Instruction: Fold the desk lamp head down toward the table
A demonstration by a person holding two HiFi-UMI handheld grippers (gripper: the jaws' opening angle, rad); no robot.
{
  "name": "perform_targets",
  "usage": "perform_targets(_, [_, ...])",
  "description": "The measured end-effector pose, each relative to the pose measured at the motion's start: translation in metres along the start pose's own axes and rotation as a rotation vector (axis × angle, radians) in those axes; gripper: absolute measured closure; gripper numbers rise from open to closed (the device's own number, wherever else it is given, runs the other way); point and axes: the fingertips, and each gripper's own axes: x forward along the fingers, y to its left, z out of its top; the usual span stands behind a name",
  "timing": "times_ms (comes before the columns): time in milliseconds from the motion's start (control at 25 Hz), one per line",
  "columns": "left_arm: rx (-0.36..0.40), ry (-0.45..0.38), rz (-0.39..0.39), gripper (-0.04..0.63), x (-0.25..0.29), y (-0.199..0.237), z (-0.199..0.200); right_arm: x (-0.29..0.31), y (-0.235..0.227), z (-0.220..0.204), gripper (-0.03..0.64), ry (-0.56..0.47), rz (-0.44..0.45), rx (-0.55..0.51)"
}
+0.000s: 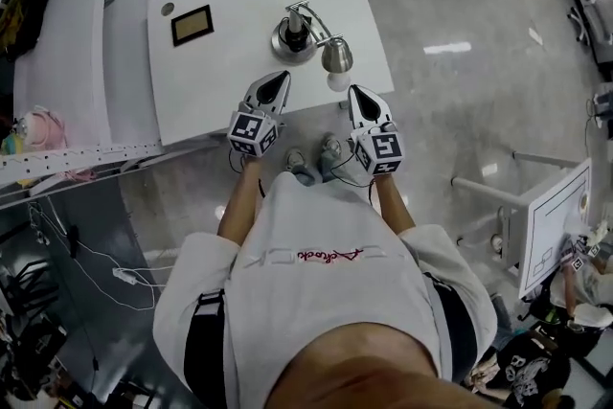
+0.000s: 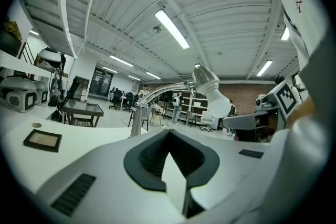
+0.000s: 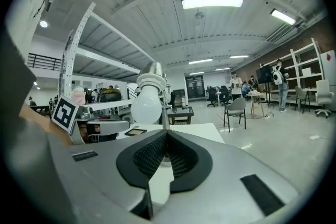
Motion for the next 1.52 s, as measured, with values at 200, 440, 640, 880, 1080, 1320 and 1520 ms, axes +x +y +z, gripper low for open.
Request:
perform_targets(200, [-0.008,0.015,0.04,0.569,0.012,0.005,-0.002,0.019,-0.02,0.009,0.609,0.0,0.041,-0.006])
perform_targets(440, [-0.005,0.052,0.034,0.569,0.022,0.0,-0.016,0.029,-0.031,0.009,0.609,-0.008,0.079,-0.006])
perform_targets(640, [-0.034,0.07,0.039,0.569,0.022,-0.002,-0.034,0.028,-0.03,-0.006,0.609,0.025,0.088,0.017])
perform_targets(880, [-0.053,0.086,0.057,0.569,0.02,0.005,-0.054,0.022,-0.027,-0.029,0.609,0.065,0.082,0.042])
perform_targets(1080, [-0.066,0.104,0.061,0.569,0.017,0.007,-0.068,0.018,-0.022,-0.041,0.609,0.091,0.084,0.052])
perform_targets(1320, [-0.05,0.04,0.039,0.454,0.014,0.009,-0.063,0.019,-0.02,-0.048,0.609,0.103,0.086,0.048])
perform_targets(1520, [-0.052,0.011,0.052,0.333,0.015,0.02,-0.057,0.021,-0.018,-0.048,0.609,0.106,0.086,0.048])
